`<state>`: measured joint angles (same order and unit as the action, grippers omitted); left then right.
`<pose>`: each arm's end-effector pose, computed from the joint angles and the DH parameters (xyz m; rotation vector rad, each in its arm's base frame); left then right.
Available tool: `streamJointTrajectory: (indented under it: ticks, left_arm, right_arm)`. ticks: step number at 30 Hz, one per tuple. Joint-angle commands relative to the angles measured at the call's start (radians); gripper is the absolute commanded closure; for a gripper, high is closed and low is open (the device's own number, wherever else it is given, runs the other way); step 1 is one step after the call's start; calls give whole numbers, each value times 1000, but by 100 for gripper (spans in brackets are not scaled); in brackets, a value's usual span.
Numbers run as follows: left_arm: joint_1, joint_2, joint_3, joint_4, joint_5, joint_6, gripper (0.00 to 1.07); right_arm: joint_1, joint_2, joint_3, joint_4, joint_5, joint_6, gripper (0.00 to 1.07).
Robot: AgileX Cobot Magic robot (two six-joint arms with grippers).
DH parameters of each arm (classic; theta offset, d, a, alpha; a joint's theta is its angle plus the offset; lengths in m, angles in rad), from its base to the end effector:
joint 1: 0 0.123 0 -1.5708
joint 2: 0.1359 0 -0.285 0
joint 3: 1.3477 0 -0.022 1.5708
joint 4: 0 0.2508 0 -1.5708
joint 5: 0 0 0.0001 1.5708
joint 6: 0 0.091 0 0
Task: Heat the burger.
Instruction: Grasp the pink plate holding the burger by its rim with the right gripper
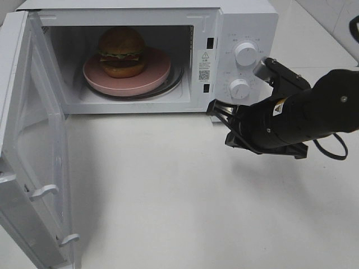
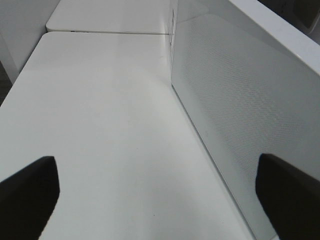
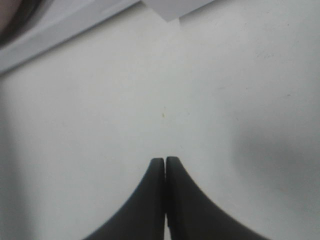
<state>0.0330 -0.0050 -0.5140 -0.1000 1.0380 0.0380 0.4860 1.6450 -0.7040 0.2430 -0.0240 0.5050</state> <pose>-0.0063 -0.0080 0.2833 0.0094 1.9994 -0.0732 0.2674 0.1407 0.1599 0.3265 2.4573 0.5507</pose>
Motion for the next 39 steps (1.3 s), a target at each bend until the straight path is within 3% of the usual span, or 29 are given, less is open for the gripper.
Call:
streamJointTrajectory:
  ticks: [1, 9, 14, 20, 23, 25, 29, 35, 36, 37, 38, 39]
  left_arm:
    - [1, -9, 1, -4, -5, 2, 4]
    - [1, -9, 1, -4, -5, 2, 4]
    - [1, -9, 1, -4, -5, 2, 4]
    - [1, -9, 1, -4, -5, 2, 4]
    - [1, -9, 1, -4, -5, 2, 4]
    - [1, -9, 1, -4, -5, 2, 4]
    - [1, -9, 1, -4, -5, 2, 4]
    - [1, -9, 1, -4, -5, 2, 4]
    - [1, -9, 1, -4, -5, 2, 4]
    - [1, -9, 1, -4, -5, 2, 4]
    - [1, -9, 1, -4, -5, 2, 4]
    - [1, -9, 1, -4, -5, 2, 4]
  right_arm:
    - [-7, -46, 1, -15, 112, -180, 105]
    - [-7, -74, -92, -14, 507, -560, 104]
    - [-7, -74, -220, -14, 751, -924, 103]
    - [-7, -74, -282, -14, 814, -1127, 103]
    - [-7, -74, -318, -16, 829, -1273, 103]
    - [-7, -74, -362, -23, 831, -1505, 102]
    - [7, -70, -388, -45, 823, -1651, 99]
    - [92, -70, -429, -223, 781, -1699, 75]
    - [113, -70, -430, -256, 754, -1695, 61]
    - [113, -70, -430, -256, 754, -1695, 61]
    - [121, -70, -430, -262, 739, -1689, 52]
    - [129, -68, -430, -262, 714, -1679, 34]
